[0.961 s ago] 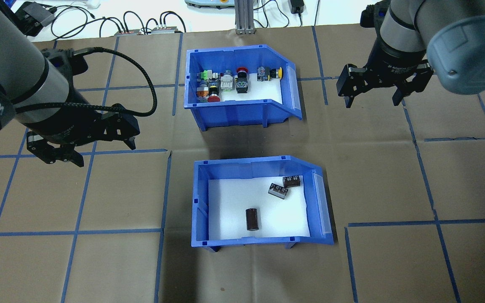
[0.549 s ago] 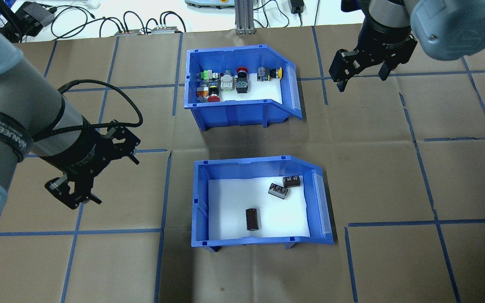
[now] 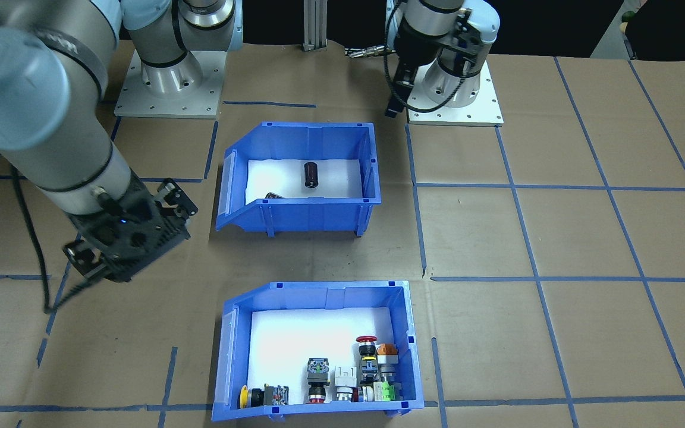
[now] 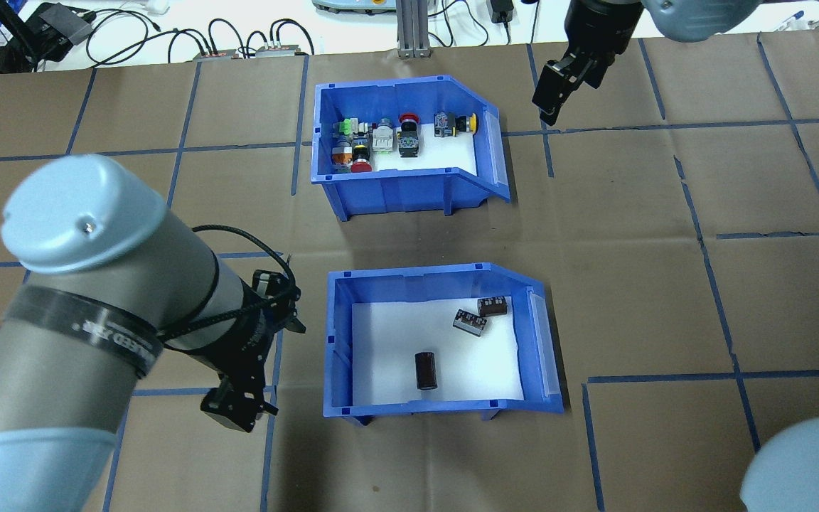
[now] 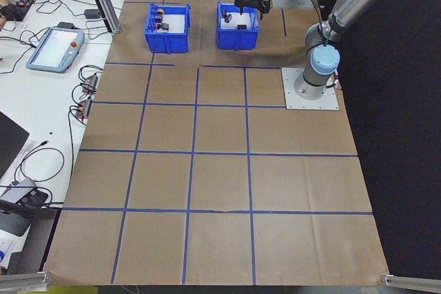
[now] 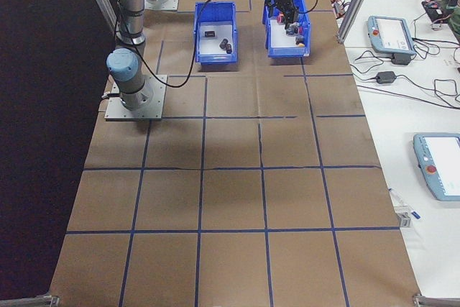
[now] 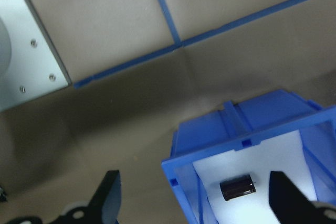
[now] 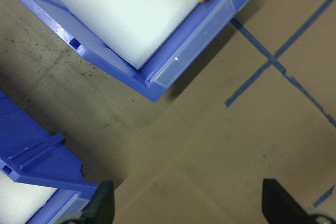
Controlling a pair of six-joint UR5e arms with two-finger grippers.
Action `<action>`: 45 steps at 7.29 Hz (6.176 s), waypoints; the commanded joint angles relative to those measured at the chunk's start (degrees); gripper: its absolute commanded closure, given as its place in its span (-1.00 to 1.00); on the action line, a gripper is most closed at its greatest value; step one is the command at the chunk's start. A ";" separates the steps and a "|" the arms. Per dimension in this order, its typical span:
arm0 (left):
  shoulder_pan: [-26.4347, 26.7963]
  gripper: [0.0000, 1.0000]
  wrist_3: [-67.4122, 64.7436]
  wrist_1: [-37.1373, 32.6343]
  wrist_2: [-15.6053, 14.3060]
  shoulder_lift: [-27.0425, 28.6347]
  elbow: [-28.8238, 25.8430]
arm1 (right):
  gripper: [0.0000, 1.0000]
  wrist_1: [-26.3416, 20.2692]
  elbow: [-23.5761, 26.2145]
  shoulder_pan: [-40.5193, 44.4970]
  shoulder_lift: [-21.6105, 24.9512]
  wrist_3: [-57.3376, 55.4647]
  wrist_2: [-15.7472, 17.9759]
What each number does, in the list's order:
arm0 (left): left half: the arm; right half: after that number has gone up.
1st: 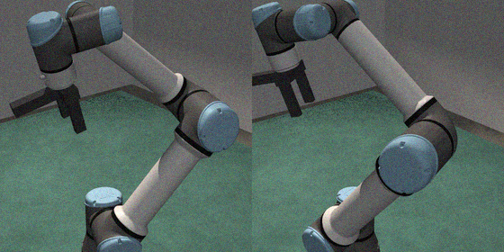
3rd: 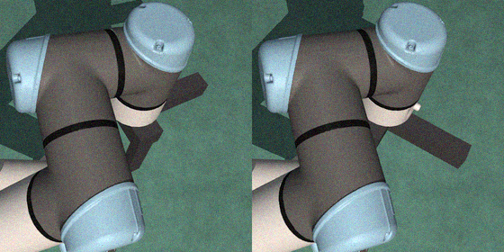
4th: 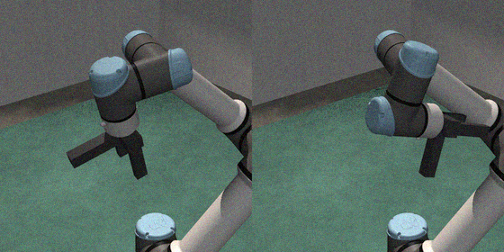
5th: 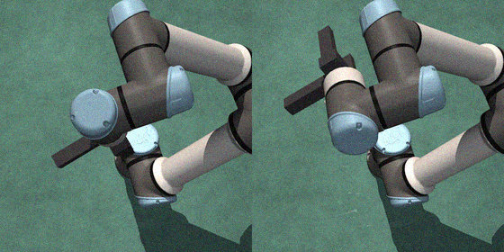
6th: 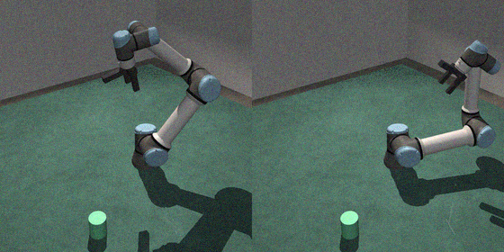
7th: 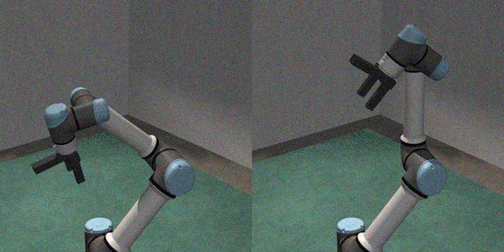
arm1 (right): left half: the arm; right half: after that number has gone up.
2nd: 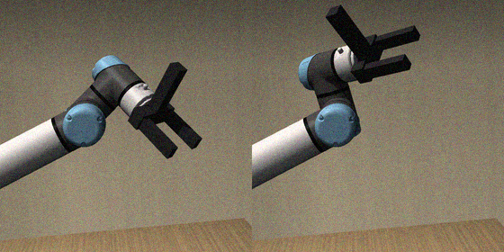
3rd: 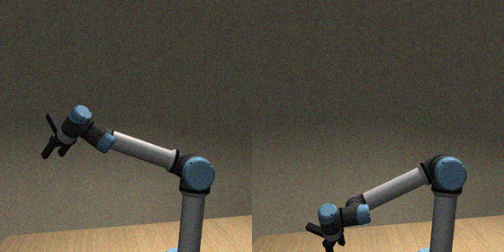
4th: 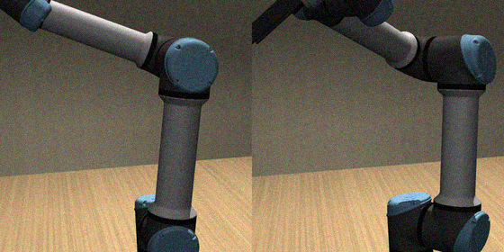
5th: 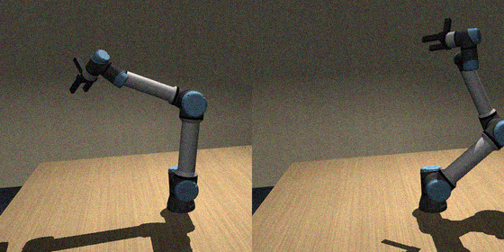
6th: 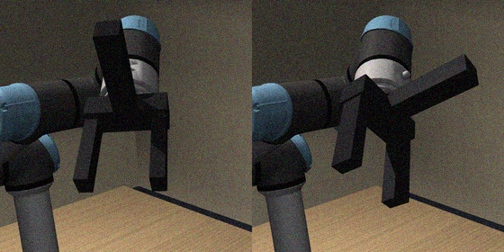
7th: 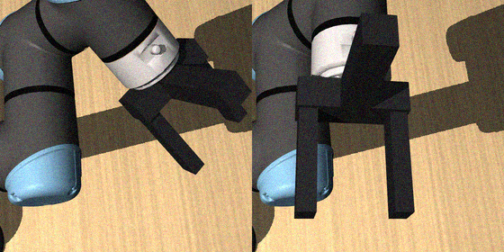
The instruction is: Place battery box in front
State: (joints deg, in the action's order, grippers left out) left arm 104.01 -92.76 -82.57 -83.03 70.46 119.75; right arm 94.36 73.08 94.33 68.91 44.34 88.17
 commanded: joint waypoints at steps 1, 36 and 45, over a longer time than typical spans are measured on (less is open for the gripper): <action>8.80 -0.98 -16.07 11.50 0.41 2.82 5.92 | -1.00 0.12 -4.59 7.49 -5.95 10.13 -0.02; -7.36 1.00 0.49 23.85 4.46 43.84 -29.17 | 0.85 8.90 17.74 -20.14 6.46 62.78 5.53; -0.92 1.00 -9.72 22.89 4.63 53.21 -37.66 | 0.84 14.36 40.21 -20.42 24.26 65.08 5.43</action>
State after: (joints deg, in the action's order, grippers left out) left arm 103.09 -101.55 -59.66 -78.47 123.79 82.14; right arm 108.75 112.97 73.83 92.88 109.44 93.52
